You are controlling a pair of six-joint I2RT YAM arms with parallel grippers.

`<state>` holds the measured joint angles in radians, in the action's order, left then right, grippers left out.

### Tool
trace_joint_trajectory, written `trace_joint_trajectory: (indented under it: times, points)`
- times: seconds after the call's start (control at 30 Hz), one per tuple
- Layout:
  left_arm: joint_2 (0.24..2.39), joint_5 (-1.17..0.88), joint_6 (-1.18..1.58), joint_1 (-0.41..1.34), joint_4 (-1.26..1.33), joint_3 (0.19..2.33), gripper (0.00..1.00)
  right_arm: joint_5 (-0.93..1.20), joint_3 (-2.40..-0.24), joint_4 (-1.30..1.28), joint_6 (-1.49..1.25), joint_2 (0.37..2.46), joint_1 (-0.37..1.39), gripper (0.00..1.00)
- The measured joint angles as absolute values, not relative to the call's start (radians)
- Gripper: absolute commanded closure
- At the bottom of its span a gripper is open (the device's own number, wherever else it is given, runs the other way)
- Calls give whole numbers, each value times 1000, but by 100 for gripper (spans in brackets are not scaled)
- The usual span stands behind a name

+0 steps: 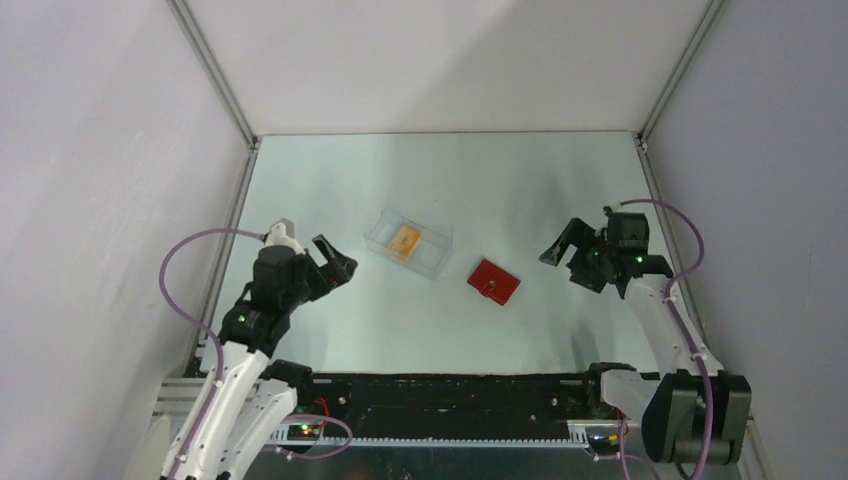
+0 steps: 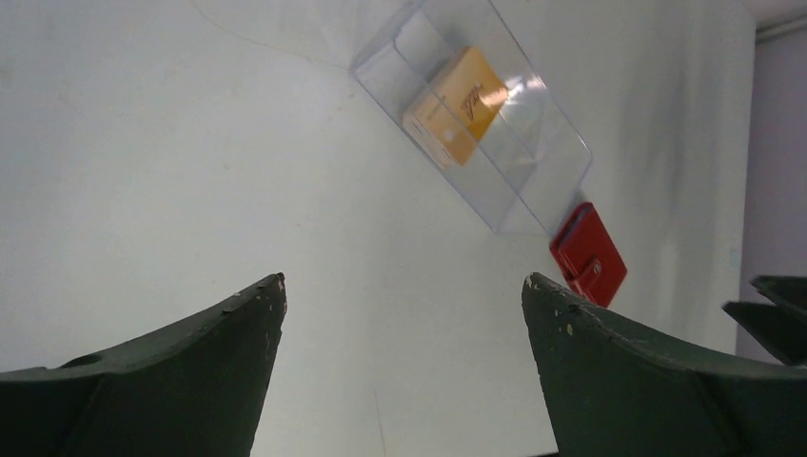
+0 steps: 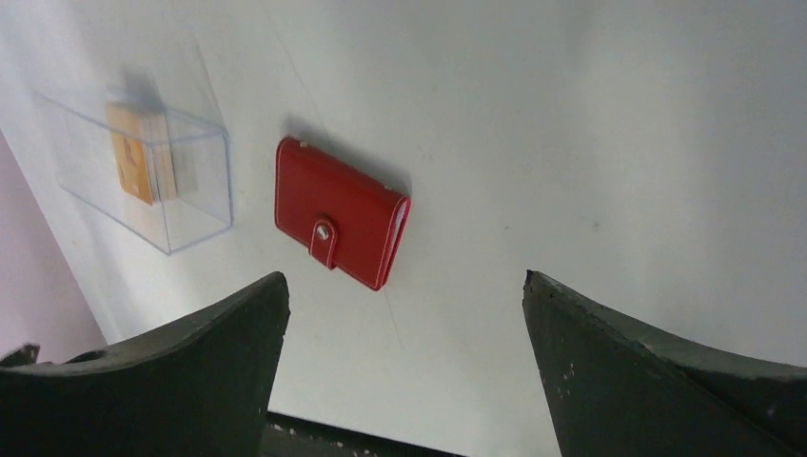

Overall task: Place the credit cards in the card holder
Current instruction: Pick up the card holder from the center of the board.

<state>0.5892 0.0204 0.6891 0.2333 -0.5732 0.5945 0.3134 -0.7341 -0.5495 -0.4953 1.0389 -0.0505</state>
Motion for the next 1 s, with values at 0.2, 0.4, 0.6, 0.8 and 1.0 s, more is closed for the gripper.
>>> trace_joint_trajectory:
  times: [0.2, 0.4, 0.6, 0.8, 1.0]
  points:
    - [729, -72, 719, 327, -554, 622, 1, 343, -734, -541, -496, 1155, 76, 12]
    - [878, -108, 833, 568, -441, 624, 6, 393, -739, -521, -483, 1322, 131, 24]
    - [1152, -108, 952, 778, -297, 702, 18, 418, -842, -532, -439, 1560, 160, 34]
    - [1420, -124, 1076, 844, -124, 758, 24, 394, -981, -553, -384, 1705, 171, 36]
    - [1554, -110, 1156, 863, -57, 814, 27, 420, -1087, -570, -327, 1800, 189, 46]
